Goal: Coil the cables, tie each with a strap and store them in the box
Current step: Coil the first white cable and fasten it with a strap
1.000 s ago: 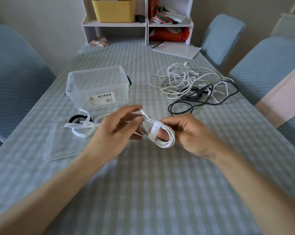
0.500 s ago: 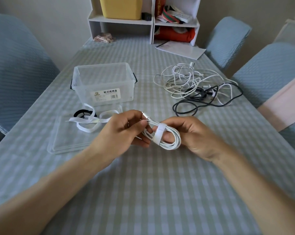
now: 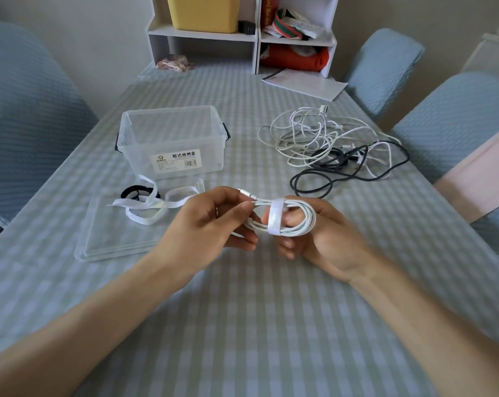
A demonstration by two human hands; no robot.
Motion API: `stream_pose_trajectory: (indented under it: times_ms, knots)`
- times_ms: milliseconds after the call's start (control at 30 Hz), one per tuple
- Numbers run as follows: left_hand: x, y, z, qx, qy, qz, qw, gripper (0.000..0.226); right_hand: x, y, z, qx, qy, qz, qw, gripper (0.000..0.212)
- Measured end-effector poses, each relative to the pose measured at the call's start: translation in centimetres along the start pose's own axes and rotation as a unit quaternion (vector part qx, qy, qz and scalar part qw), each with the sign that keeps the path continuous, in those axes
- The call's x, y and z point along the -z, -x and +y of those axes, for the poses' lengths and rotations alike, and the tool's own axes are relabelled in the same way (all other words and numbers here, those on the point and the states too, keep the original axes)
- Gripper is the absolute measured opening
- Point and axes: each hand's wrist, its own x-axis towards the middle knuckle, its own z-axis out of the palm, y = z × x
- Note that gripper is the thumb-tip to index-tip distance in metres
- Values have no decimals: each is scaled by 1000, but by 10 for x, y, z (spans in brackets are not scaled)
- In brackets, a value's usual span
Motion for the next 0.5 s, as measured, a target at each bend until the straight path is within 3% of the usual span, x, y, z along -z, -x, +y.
stream_pose_trajectory:
  times_ms: [233, 333, 500]
  knots:
    - [0, 0, 1, 0, -4, 5, 1000, 11, 2, 2, 1, -19, -17, -10, 1000, 25]
    - [-1, 1, 0, 12, 1, 3, 1000, 11, 4, 1, 3, -40, -50, -34, 997, 18]
    - [0, 0, 0, 21, 20, -4, 1000, 14, 5, 1, 5, -61, -82, -45, 994, 46]
